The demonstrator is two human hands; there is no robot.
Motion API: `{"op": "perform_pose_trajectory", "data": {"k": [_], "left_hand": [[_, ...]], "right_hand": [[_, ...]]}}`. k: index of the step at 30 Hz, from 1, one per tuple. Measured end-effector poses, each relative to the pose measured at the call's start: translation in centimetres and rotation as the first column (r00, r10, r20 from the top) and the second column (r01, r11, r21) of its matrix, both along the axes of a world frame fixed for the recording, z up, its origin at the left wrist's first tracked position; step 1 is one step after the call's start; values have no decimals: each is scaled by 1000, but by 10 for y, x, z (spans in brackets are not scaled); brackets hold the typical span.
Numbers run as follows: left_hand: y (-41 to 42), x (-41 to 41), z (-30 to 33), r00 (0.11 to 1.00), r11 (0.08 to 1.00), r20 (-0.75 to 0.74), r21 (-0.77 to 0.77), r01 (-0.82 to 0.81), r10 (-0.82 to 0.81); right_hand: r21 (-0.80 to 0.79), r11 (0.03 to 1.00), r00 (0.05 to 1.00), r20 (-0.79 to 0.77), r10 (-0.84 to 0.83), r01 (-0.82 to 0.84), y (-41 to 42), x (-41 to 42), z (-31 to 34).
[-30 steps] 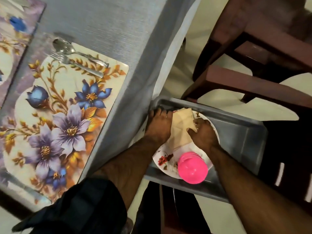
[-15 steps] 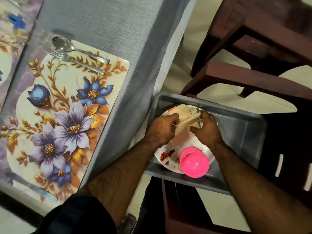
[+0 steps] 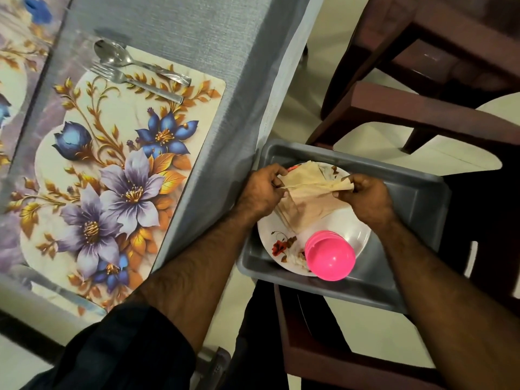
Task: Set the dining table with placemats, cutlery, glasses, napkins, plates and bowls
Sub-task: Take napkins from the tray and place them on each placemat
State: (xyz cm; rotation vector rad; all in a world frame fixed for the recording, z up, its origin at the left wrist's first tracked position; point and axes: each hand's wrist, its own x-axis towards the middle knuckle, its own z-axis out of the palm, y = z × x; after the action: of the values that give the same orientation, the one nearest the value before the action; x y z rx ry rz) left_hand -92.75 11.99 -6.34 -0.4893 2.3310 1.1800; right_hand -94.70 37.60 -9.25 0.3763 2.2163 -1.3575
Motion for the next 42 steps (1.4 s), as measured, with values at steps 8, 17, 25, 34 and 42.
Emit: {"op": "perform_pose_trajectory", "data": {"k": [8,17,25,34,42], "left_hand": [[3,-9,0,999,989,-26,-143,27,-31],[1,14,39,878,855,-322,-491,165,-354],[-5,78,147,954,893,119,336,-300,276],[-82,148,289,871,534,156,735,-418,466],[-223,213,322,937,806,-23,518,-287,349]], "right_hand": [[88,989,993,-32,-116,118,18,13,21],[22,999,992,-116,-44,47,8,11,70],[-513,833,978,85,-189,206,-55,25,207],[-769,602,973,224,-58,213,-140,70,340],[-629,774,977,197,77,66,-251,130,358]]}}
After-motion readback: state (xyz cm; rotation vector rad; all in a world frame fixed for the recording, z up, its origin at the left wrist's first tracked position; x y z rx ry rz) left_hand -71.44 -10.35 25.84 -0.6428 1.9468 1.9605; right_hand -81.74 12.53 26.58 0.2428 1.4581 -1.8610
